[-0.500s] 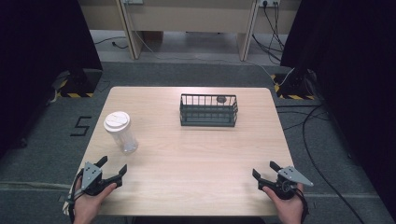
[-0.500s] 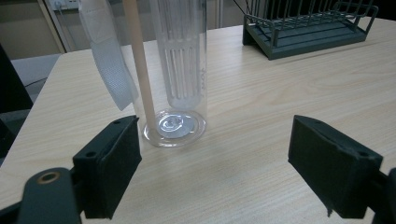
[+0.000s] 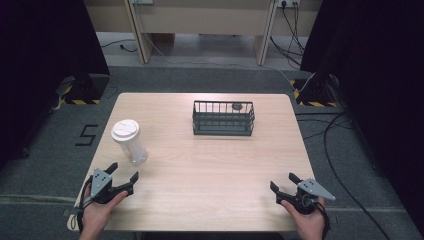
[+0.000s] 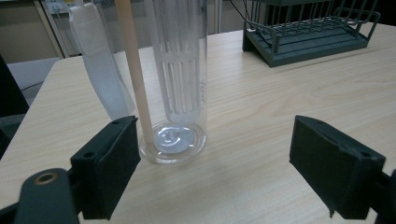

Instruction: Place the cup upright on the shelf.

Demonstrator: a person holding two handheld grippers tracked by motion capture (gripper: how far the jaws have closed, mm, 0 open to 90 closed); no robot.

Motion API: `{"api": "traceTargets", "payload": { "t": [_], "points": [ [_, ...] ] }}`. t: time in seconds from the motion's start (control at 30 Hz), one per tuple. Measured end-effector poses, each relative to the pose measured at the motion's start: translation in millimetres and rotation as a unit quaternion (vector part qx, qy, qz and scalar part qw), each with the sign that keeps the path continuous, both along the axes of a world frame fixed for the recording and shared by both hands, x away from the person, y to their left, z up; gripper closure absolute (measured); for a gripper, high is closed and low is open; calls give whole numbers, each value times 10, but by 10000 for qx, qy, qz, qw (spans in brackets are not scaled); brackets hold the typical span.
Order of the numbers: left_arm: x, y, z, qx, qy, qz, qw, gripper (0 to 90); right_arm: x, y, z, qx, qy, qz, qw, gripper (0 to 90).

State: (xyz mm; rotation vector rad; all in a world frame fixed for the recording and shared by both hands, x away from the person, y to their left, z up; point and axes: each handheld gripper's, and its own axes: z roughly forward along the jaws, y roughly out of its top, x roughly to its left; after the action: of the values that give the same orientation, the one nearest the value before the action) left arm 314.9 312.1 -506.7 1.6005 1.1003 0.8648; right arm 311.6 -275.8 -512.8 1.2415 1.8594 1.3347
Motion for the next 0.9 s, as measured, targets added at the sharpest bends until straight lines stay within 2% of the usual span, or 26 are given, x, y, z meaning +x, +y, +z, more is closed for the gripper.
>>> {"api": "traceTargets", "payload": {
  "t": [0.27, 0.9],
  "points": [
    [135, 36, -15, -15, 57, 109, 9999, 145, 2, 2, -1, 38, 30, 4, 10000, 180],
    [533, 13, -25, 187, 69, 241, 9995, 146, 3, 3, -1, 43, 47, 6, 10000, 181]
  ]
}}
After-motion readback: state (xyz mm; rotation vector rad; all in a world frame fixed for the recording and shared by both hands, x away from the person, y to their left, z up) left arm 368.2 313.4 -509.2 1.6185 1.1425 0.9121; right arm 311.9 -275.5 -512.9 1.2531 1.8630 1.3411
